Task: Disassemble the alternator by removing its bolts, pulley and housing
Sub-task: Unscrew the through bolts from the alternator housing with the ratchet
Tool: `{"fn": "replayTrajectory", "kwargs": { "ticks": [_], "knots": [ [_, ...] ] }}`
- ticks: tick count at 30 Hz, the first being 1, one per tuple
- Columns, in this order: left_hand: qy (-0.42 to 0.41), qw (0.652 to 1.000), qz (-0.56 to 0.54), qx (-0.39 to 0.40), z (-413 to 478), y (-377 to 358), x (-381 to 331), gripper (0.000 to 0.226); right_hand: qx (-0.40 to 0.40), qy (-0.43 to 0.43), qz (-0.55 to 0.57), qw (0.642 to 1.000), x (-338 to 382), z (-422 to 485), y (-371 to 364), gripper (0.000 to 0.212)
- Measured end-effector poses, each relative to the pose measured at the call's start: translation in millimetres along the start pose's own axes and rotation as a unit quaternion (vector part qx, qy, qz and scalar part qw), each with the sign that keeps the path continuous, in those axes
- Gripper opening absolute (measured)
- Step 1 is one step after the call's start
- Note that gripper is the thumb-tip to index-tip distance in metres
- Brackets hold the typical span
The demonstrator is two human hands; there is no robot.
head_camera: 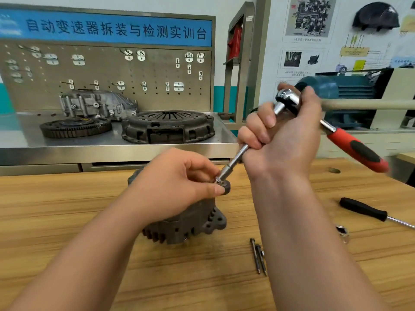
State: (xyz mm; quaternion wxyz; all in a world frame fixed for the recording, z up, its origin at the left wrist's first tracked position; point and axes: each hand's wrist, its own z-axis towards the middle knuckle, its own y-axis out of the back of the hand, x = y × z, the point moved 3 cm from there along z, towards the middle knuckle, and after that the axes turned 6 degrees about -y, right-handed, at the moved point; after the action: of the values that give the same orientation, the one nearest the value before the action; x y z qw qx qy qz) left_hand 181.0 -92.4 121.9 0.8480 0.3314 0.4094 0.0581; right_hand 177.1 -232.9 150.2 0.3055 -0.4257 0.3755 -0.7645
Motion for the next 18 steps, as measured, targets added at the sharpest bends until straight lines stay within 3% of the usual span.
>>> {"fn": "replayTrajectory", "kwargs": {
  "ticks": [3,8,18],
  "knots": [
    [0.015,0.999,-0.001,-0.044,-8,22,15,0.017,0.066,-0.024,-0.060,0.996,-28,-1,-28,0.036],
    [0.011,0.998,-0.019,-0.054,-20,42,34,0.010,0.138,-0.045,-0.159,0.977,-62,-3,-54,0.032],
    [0.020,0.995,-0.077,-0.053,-21,43,54,0.019,0.133,-0.018,-0.236,0.962,-76,-4,-58,0.029]
  ]
}}
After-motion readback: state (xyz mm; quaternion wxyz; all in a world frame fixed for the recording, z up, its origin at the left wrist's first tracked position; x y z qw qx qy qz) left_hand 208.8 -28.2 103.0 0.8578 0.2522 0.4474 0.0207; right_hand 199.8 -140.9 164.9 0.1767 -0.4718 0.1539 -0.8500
